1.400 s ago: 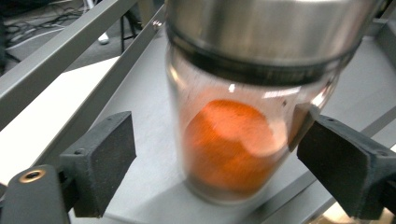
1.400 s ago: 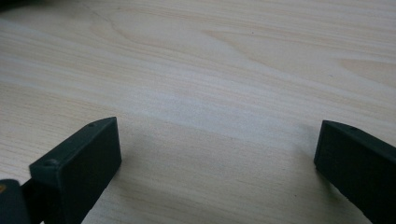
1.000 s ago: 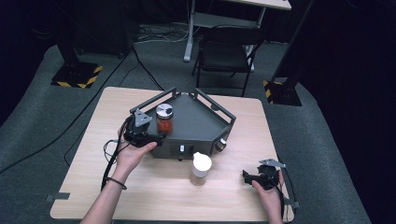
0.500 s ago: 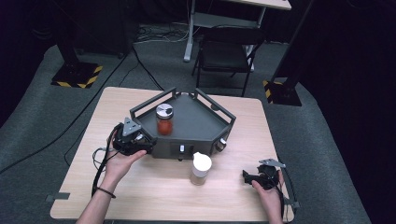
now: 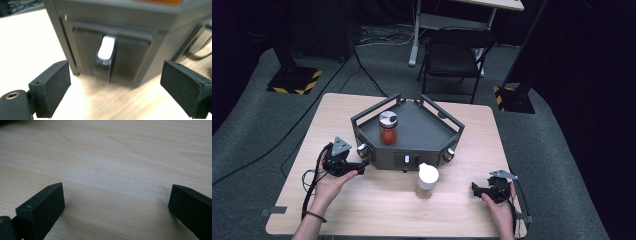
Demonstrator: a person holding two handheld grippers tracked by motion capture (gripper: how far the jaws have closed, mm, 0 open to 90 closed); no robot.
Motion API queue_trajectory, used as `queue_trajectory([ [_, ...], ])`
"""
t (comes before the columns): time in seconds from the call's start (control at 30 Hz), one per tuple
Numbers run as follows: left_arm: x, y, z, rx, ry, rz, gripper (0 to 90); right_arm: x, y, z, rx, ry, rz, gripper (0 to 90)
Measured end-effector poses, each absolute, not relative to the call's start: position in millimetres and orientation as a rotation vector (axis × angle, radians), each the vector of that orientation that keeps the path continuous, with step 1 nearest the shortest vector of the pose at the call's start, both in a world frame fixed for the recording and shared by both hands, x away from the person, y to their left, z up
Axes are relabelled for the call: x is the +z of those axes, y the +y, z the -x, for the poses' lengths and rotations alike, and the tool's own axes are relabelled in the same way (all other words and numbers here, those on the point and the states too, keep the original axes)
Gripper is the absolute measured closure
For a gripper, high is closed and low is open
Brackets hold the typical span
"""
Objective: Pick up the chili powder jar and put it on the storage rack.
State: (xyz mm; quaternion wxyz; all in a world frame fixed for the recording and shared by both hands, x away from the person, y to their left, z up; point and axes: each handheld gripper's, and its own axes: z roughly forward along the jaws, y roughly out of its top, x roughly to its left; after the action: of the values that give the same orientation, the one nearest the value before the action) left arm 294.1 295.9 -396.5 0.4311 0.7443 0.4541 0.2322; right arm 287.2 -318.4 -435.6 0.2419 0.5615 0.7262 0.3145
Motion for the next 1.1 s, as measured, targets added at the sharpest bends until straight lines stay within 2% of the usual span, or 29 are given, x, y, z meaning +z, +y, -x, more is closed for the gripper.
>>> queue_trajectory([
  [0.47, -429.0, 307.7, -293.0, 0.534, 1.198, -1.927, 10.2, -435.7, -318.1, -286.9, 0.86, 1.984, -1.536, 0.0],
  [0.83, -437.4, 312.4, -299.1, 0.485, 1.239, -2.001, 10.0, -435.6, -318.2, -286.8, 0.86, 1.985, -1.536, 0.0],
  [1.1, -440.1, 310.7, -294.5, 0.527, 1.24, -2.015, 9.5, -435.6, -318.2, -286.8, 0.86, 1.985, -1.536, 0.0],
])
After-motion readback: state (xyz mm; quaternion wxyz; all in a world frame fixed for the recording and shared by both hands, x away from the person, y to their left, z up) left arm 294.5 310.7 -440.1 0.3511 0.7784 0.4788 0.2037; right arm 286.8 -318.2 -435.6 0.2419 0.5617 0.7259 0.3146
